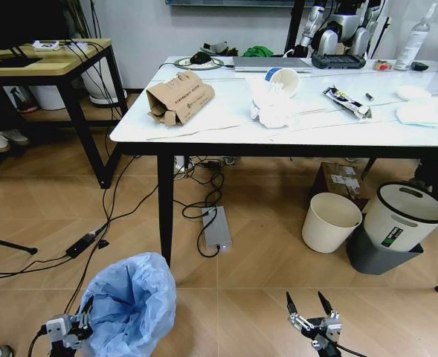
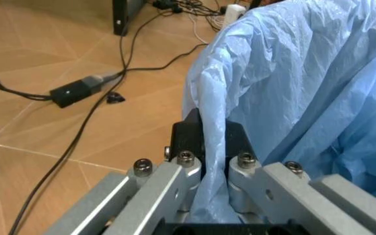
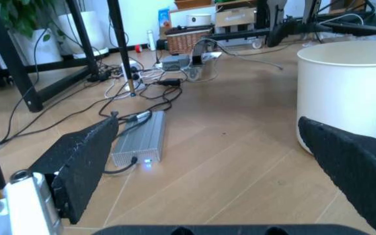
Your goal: Pick up the trash bin and place the trash from the table into it.
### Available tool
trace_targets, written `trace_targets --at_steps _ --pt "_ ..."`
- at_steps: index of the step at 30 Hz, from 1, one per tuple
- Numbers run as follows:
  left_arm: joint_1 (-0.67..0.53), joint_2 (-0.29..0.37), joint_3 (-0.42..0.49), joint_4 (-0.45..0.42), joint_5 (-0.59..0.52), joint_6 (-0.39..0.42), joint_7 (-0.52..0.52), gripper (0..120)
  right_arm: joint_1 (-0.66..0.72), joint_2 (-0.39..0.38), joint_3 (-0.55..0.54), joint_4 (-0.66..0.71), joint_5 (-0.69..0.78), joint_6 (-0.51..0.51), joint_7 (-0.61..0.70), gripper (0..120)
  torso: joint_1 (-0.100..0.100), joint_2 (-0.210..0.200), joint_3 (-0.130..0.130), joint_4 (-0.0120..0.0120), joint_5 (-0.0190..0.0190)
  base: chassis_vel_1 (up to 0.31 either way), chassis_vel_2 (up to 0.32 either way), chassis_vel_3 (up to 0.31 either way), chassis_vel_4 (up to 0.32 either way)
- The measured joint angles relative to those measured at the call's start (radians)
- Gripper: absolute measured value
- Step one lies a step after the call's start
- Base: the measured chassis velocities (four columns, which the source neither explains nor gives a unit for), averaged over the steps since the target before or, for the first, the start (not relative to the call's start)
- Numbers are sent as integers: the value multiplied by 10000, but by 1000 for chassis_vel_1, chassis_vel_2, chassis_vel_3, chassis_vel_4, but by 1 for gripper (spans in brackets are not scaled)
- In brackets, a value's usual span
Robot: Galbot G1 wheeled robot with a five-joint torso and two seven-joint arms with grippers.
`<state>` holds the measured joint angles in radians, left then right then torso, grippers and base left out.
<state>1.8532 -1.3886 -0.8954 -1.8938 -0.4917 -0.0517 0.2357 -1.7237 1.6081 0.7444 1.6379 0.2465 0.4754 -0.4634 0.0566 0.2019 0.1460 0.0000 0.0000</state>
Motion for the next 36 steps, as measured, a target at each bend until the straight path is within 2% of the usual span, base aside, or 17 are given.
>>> trace_targets --at_steps 9,12,14,17,22,29,31,36 --pt "397 43 233 -395 -245 501 453 0 -48 0 203 -25 37 25 6 100 42 167 123 0 1 0 0 0 0" --pt "617 130 473 -678 -522 724 191 0 -55 0 264 -47 84 19 13 100 61 259 194 0 0 0 0 0 0" --pt "883 322 846 -1148 -731 1115 -386 0 -50 0 375 -49 117 -86 53 100 119 478 357 0 1 0 0 0 0" --pt "980 363 969 -1601 -825 1295 -659 0 -82 0 410 -40 80 -108 119 100 161 636 473 -1 0 0 0 0 0" --pt "1183 367 1233 -2036 -610 1251 -775 0 -138 0 488 -60 13 -100 127 100 216 829 609 -2 2 0 0 0 0" --pt "1273 252 1427 -1926 -313 772 -794 0 -453 0 711 385 -45 75 122 100 306 1141 832 -1 0 0 0 0 0" --pt "1273 252 1427 -1926 -313 772 -794 0 -453 0 711 385 -45 75 122 100 306 1141 832 -1 0 0 0 0 0" --pt "1138 241 1644 -1923 -319 788 -797 0 -487 0 757 664 -169 15 142 100 400 1427 1027 -1 1 0 0 0 0"
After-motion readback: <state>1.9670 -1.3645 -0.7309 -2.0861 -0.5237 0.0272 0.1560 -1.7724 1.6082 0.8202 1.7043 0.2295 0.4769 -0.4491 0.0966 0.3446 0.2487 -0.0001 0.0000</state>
